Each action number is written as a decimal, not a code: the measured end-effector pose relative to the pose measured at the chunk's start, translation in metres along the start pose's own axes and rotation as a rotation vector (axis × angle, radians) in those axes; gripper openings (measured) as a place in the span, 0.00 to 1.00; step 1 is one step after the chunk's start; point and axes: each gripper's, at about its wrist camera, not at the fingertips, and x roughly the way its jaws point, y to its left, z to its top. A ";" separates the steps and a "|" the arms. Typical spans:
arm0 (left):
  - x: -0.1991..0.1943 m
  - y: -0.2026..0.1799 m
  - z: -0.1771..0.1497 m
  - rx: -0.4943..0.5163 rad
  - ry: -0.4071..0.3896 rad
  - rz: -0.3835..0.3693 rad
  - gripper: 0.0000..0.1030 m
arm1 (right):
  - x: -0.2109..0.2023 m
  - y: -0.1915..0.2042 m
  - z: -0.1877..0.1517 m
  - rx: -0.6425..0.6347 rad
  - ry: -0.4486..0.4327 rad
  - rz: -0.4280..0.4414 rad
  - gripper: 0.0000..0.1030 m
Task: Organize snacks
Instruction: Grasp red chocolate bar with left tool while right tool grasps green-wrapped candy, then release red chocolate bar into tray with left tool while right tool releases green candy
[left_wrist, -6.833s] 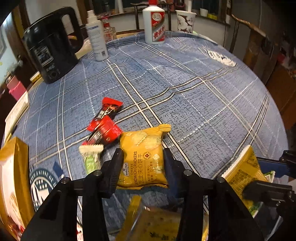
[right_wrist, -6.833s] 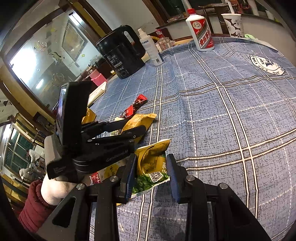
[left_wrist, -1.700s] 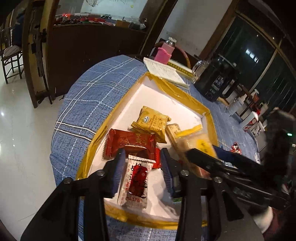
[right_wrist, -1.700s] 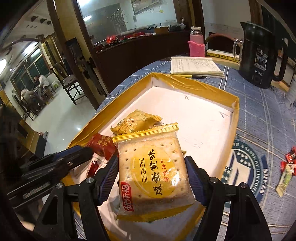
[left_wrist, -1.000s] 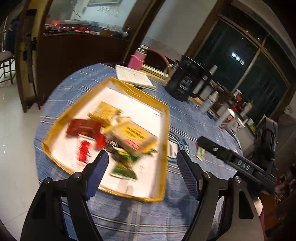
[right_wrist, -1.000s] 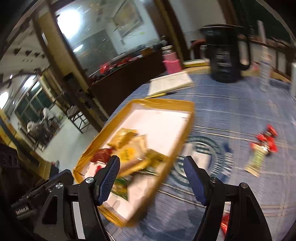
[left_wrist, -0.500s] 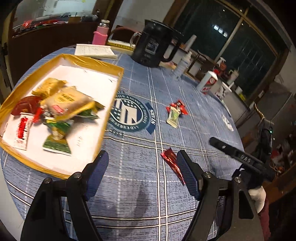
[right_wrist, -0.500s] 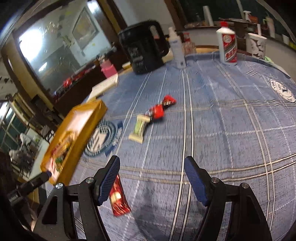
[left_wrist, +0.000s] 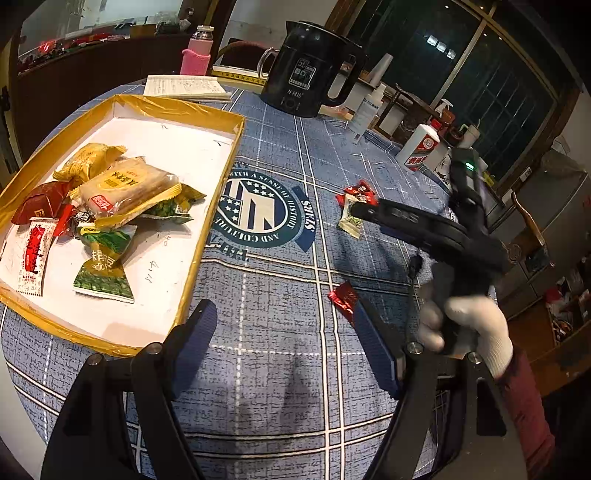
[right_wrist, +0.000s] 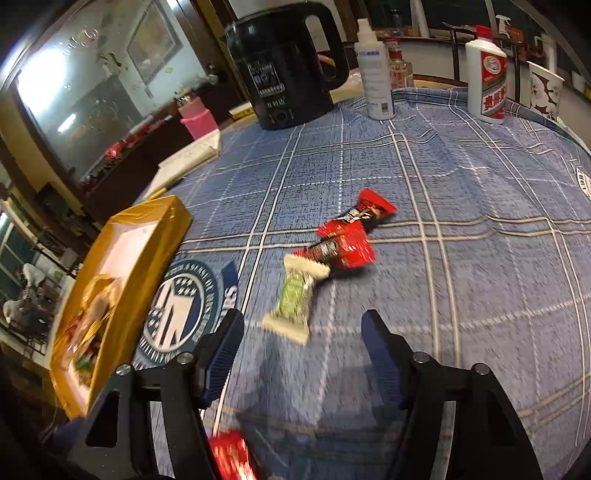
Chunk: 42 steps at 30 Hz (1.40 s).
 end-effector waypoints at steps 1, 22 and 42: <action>0.000 0.002 0.000 -0.001 0.002 -0.001 0.74 | 0.008 0.004 0.002 -0.006 0.009 -0.022 0.57; 0.045 -0.058 -0.017 0.115 0.090 -0.012 0.63 | -0.062 -0.057 -0.058 0.033 -0.094 0.082 0.18; 0.094 -0.124 -0.037 0.436 0.028 0.241 0.24 | -0.077 -0.071 -0.073 0.056 -0.208 0.168 0.19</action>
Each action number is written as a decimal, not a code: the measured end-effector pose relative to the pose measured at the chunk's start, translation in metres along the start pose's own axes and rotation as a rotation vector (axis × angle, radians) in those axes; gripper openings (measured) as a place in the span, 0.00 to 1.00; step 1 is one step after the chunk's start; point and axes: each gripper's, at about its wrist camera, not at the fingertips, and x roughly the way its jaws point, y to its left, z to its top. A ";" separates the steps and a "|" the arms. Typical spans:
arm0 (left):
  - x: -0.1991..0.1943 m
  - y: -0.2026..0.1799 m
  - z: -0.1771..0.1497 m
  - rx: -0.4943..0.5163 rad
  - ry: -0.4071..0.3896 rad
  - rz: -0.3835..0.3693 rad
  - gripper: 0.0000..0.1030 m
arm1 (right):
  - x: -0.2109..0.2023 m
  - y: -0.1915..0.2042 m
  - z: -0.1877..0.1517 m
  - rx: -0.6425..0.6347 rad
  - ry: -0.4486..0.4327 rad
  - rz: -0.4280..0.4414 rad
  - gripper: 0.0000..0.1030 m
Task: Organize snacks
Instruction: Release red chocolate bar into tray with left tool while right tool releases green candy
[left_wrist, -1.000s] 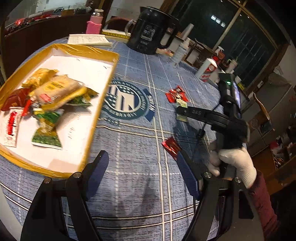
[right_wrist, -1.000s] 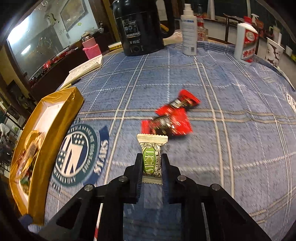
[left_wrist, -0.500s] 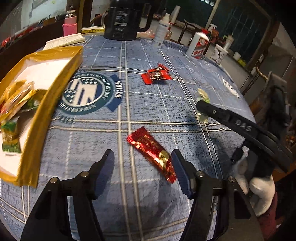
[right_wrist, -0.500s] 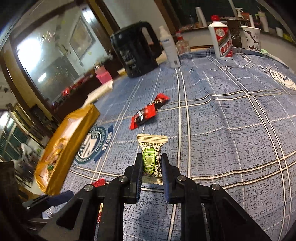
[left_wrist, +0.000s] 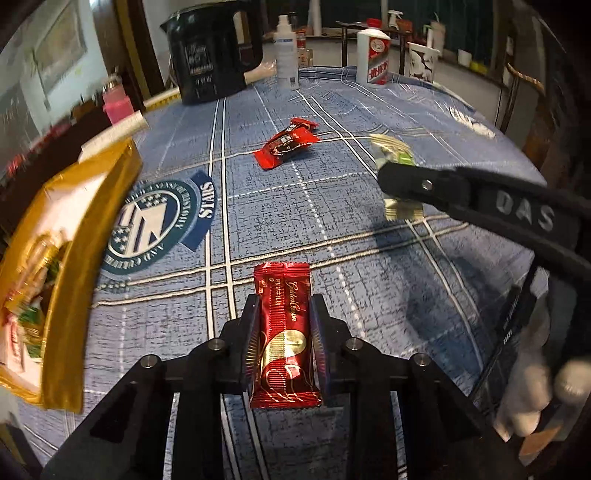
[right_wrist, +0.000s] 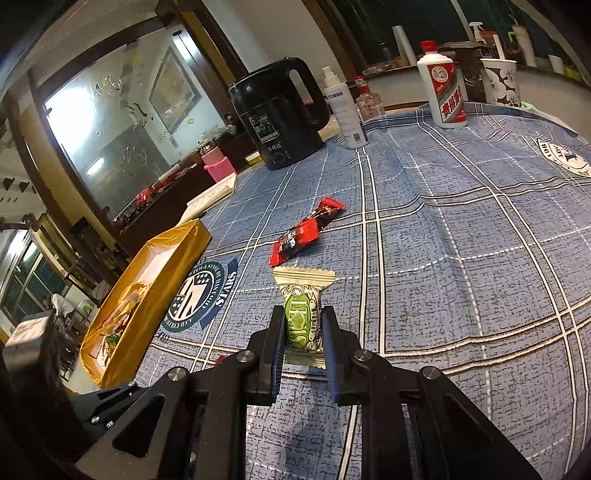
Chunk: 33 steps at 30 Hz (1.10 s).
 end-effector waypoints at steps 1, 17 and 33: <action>-0.001 0.001 0.000 -0.006 -0.006 -0.004 0.24 | 0.001 -0.001 -0.001 0.004 0.005 0.003 0.19; -0.075 0.097 -0.007 -0.242 -0.149 -0.121 0.24 | 0.003 -0.002 0.002 0.009 0.007 -0.082 0.18; -0.077 0.270 -0.030 -0.431 -0.176 0.014 0.24 | 0.020 0.152 0.025 -0.126 0.130 0.103 0.18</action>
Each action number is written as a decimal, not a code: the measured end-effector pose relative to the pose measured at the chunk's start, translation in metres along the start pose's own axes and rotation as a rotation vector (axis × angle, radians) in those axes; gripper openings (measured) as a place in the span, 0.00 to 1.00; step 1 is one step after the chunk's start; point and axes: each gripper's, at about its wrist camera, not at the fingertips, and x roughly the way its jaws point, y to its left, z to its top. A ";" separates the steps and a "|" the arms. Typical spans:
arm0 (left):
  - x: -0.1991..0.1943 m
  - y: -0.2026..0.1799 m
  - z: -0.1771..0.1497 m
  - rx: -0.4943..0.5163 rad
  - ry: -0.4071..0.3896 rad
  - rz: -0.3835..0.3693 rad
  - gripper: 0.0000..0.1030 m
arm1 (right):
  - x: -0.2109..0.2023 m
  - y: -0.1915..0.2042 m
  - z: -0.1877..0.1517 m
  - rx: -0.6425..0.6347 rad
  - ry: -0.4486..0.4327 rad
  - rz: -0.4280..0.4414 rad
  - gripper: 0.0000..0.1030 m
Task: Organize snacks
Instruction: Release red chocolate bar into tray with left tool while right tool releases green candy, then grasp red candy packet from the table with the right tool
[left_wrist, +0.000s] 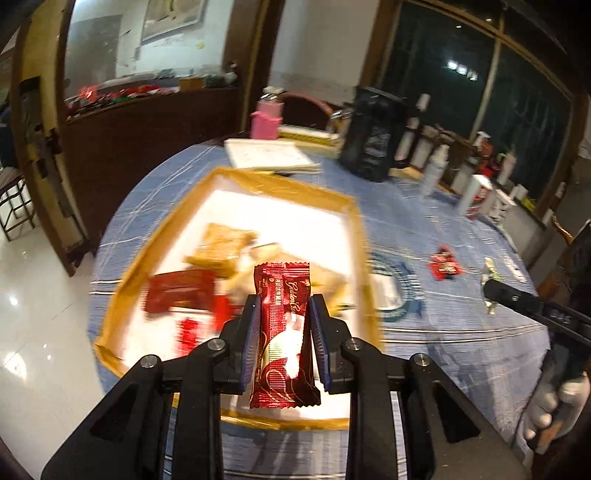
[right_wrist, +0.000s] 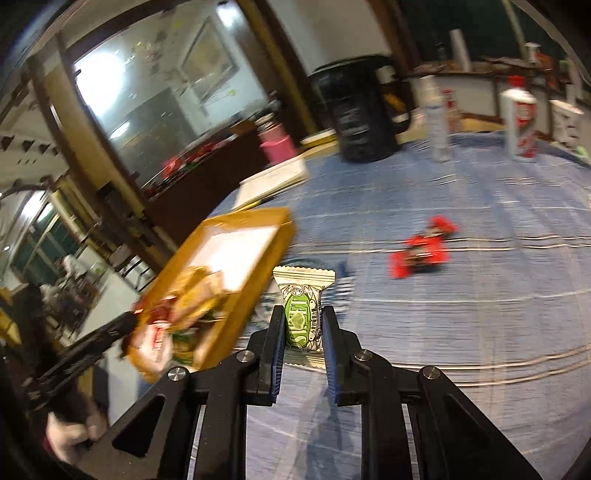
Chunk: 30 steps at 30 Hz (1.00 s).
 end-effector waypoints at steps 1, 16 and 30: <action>0.004 0.006 0.000 -0.006 0.008 0.004 0.24 | 0.011 0.009 0.000 0.001 0.021 0.019 0.18; 0.038 0.042 0.002 -0.095 0.069 -0.033 0.24 | 0.104 0.110 -0.029 -0.143 0.221 0.111 0.19; -0.017 0.016 -0.006 -0.189 -0.026 -0.091 0.69 | 0.080 0.110 -0.033 -0.164 0.178 0.167 0.41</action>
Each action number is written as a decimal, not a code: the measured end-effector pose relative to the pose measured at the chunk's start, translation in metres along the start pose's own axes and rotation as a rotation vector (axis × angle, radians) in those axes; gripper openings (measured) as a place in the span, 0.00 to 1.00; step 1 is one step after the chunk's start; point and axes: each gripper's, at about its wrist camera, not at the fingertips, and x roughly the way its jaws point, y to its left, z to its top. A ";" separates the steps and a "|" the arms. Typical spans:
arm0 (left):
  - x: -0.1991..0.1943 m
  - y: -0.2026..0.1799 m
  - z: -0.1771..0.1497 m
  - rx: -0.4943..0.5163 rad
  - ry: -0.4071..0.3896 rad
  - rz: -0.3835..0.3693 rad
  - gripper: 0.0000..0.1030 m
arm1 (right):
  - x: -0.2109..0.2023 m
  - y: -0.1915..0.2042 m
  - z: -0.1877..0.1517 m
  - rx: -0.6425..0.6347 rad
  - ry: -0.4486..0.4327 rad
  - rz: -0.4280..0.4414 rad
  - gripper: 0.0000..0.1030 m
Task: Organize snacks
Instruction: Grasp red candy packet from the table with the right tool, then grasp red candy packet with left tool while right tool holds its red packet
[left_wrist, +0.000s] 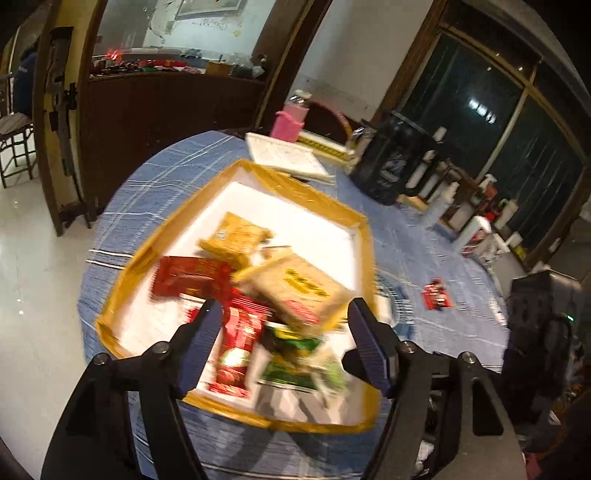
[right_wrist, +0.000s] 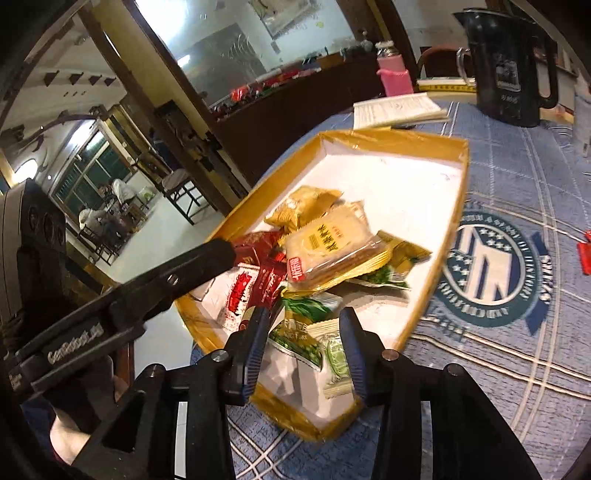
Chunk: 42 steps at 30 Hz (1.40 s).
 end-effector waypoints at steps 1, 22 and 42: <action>-0.002 -0.005 -0.002 -0.003 -0.002 -0.017 0.69 | -0.007 -0.006 0.000 0.016 -0.011 0.001 0.41; 0.011 -0.080 -0.042 0.101 0.078 -0.112 0.69 | -0.097 -0.241 -0.002 0.389 -0.177 -0.359 0.49; 0.022 -0.089 -0.054 0.126 0.133 -0.112 0.69 | -0.036 -0.270 0.051 0.362 -0.108 -0.573 0.25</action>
